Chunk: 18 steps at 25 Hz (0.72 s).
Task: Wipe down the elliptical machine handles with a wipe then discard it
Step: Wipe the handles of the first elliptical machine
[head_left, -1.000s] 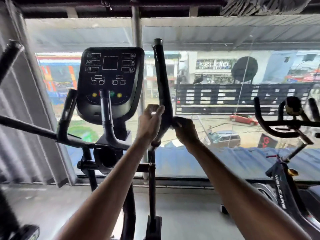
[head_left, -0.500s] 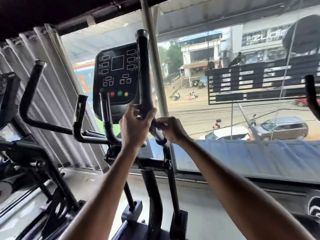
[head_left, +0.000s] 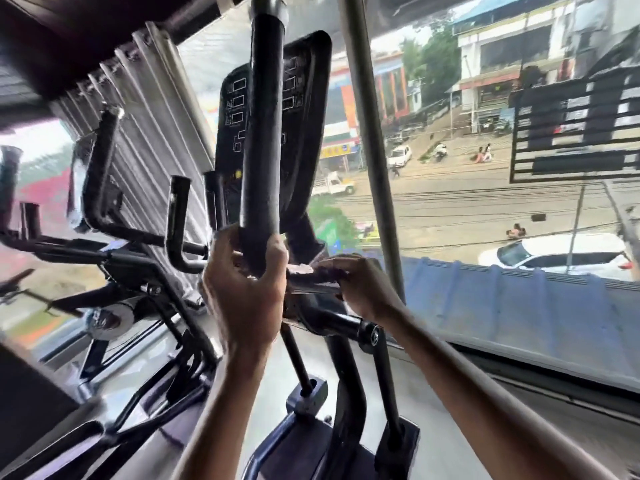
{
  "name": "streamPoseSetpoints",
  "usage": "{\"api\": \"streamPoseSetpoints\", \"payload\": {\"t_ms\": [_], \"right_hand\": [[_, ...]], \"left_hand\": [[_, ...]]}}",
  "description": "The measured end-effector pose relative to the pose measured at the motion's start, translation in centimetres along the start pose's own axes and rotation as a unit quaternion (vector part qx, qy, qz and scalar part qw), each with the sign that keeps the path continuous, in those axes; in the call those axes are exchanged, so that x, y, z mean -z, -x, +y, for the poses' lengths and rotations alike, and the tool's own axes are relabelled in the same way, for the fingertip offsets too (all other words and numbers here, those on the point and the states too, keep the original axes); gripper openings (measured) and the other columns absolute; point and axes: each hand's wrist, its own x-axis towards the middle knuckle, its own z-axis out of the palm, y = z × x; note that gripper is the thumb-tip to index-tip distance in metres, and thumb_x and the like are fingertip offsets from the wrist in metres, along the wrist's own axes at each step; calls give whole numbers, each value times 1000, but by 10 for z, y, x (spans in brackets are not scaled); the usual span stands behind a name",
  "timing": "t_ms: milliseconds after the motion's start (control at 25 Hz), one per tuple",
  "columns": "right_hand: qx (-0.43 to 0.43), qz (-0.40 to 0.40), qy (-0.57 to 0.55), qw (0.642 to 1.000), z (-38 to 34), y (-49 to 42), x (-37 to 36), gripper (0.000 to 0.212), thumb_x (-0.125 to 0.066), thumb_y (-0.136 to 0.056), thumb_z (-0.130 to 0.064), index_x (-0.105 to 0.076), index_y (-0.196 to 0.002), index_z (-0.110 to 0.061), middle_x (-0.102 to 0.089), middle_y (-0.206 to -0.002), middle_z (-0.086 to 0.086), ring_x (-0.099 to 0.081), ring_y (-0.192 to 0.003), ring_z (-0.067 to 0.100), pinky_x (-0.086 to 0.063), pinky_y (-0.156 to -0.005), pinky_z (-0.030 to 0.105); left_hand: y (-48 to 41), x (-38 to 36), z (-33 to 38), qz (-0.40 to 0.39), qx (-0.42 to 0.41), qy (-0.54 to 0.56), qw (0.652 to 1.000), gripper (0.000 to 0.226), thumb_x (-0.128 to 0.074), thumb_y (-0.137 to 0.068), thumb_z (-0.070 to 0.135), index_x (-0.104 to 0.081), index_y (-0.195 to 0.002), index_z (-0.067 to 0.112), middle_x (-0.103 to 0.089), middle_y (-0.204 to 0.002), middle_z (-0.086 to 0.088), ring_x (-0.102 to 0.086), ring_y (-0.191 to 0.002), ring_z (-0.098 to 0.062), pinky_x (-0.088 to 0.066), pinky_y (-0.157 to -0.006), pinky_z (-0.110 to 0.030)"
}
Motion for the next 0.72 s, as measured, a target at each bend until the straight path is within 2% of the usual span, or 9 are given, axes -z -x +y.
{"api": "streamPoseSetpoints", "payload": {"t_ms": [80,120,240,320,440,520,600,640,720], "right_hand": [[-15,-38,2,999,19,-6,0,41,-58,-89,-21,-69,-114,-51,-71,-113,-22,-64,-110,0,-52,-95,31],[-14,-45,-16,999,27,-9,0,35,-56,-91,-29,-68,-116,-51,-72,-114,-21,-65,-109,2,-52,-94,29],[6,-36,-54,998,49,-14,-1,28,-59,-89,-25,-76,-111,-28,-76,-107,-10,-70,-102,8,-48,-89,18],[42,-34,-51,997,58,-19,-1,30,-58,-83,-19,-79,-105,-22,-77,-102,-6,-69,-98,10,-41,-85,12],[96,-104,-106,984,70,-28,7,29,-62,-82,-11,-79,-103,-23,-76,-97,-5,-68,-93,11,-48,-84,20],[105,-132,-110,980,76,-33,12,23,-69,-82,-7,-79,-98,-21,-75,-91,-3,-70,-88,17,-47,-77,22],[82,-136,-75,984,81,-38,14,15,-68,-82,-5,-79,-87,-15,-74,-83,5,-69,-84,28,-37,-69,25],[64,-134,-72,986,78,-40,15,15,-66,-84,-5,-78,-86,-14,-75,-84,8,-69,-85,31,-36,-68,27],[48,-139,-116,982,62,-39,18,18,-64,-86,-6,-79,-92,-14,-77,-91,7,-70,-89,28,-46,-75,31]], "left_hand": [[3,-5,4,15,3,-25,1000,22,-56,-84,42,-60,-89,21,-63,-73,16,-59,-63,4,-45,-63,-23],[5,-8,6,27,3,-39,999,21,-54,-84,41,-58,-89,20,-63,-72,15,-58,-64,5,-44,-63,-18],[12,-22,14,88,3,-88,992,18,-47,-85,33,-53,-86,15,-54,-66,18,-54,-66,10,-36,-64,-8],[10,-31,19,138,49,-68,987,22,-46,-83,37,-50,-76,17,-53,-58,18,-48,-61,6,-37,-64,-19],[7,-47,27,239,106,-85,961,25,-46,-77,49,-47,-65,27,-53,-54,21,-43,-58,2,-36,-66,-37],[4,-51,27,292,145,-98,940,34,-46,-75,54,-52,-62,23,-55,-58,10,-49,-64,-16,-41,-68,-47],[2,-55,25,325,178,-107,923,40,-46,-76,57,-55,-64,20,-57,-65,-13,-51,-66,-37,-45,-69,-57],[4,-57,26,333,184,-109,918,39,-46,-77,57,-55,-65,20,-57,-68,-16,-52,-67,-39,-45,-69,-57],[8,-65,34,345,176,-117,914,33,-47,-84,51,-59,-72,22,-61,-70,-3,-57,-69,-21,-45,-70,-40]]}}
